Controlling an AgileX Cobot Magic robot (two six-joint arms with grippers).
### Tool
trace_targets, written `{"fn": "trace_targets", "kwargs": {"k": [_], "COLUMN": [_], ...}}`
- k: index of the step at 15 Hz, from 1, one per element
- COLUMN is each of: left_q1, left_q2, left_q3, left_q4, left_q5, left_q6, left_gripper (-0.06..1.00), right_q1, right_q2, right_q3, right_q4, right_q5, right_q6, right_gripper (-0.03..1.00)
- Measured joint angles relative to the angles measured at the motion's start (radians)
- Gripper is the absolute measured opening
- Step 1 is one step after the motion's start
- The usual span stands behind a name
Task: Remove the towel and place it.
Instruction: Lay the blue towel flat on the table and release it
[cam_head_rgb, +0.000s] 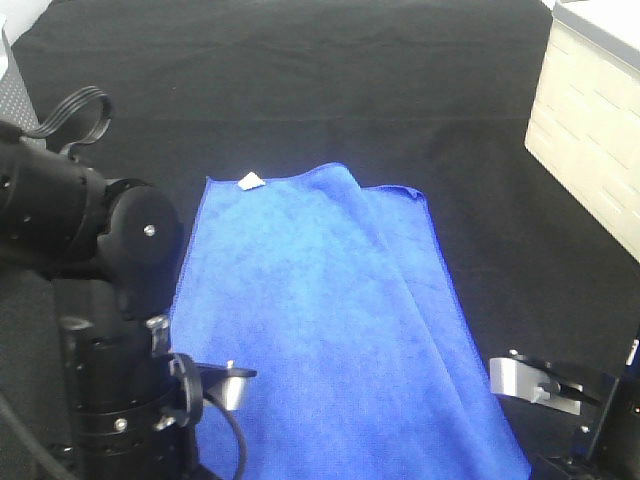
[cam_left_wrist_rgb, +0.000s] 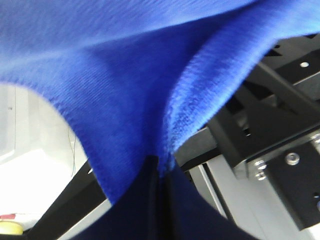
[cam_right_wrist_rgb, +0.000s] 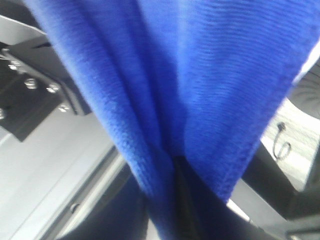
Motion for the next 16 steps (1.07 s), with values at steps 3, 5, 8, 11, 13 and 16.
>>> {"fn": "trace_targets", "kwargs": {"k": [3, 5, 8, 11, 13, 16], "left_q1": [-0.002, -0.002, -0.009, -0.062, -0.084, -0.085], "left_q2": [0.008, 0.008, 0.008, 0.008, 0.008, -0.016], "left_q3": [-0.014, -0.014, -0.015, -0.015, -0.015, -0.035], "left_q4": [-0.004, -0.005, -0.022, -0.026, -0.026, -0.017], "left_q5": [0.055, 0.079, 0.081, 0.08, 0.082, 0.09], "left_q6": [0.013, 0.013, 0.016, 0.016, 0.016, 0.016], "left_gripper": [0.0, 0.0, 0.13, 0.5, 0.66, 0.69], "right_q1": [0.0, 0.0, 0.0, 0.0, 0.0, 0.0], "right_q2": [0.0, 0.0, 0.0, 0.0, 0.0, 0.0], "right_q3": [0.0, 0.0, 0.0, 0.0, 0.0, -0.049], "right_q4": [0.012, 0.018, 0.038, 0.038, 0.038, 0.007], "right_q5": [-0.005, -0.001, 0.006, 0.006, 0.007, 0.049], "right_q6": [-0.009, -0.009, 0.0, 0.007, 0.007, 0.008], "right_gripper": [0.23, 0.28, 0.47, 0.65, 0.67, 0.68]}}
